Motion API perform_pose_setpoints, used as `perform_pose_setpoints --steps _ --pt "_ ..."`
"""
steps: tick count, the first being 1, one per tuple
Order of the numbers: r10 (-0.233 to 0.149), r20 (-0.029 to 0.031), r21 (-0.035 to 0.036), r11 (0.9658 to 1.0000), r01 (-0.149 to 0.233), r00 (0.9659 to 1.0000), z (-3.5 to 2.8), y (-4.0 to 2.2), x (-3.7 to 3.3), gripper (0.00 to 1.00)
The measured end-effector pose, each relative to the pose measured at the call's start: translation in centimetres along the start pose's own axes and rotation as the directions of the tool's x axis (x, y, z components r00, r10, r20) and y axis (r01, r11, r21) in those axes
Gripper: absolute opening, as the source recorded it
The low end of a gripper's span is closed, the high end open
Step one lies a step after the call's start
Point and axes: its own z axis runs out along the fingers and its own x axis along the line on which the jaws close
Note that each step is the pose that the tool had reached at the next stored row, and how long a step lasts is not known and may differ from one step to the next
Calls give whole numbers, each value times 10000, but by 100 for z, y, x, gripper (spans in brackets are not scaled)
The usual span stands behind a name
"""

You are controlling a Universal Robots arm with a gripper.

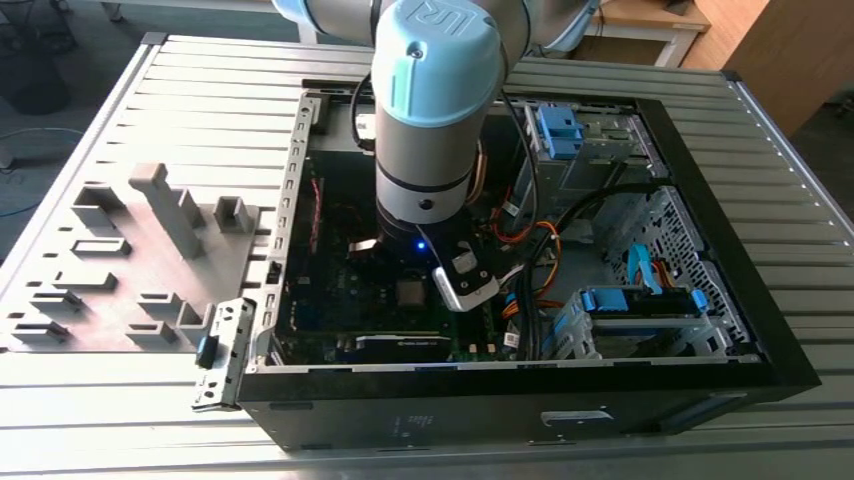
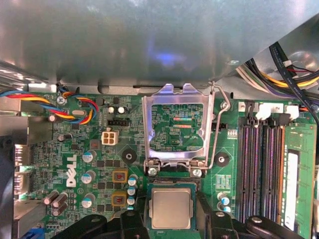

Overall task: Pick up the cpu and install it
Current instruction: 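Place the cpu into insertion slot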

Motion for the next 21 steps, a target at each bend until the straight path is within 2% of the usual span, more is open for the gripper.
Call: perform_pose_setpoints --steps 17,21 --pt "1 0 2 10000 -1 10000 6 0 -14 47" --pt "168 2 22 9999 -168 9999 7 0 -15 47"
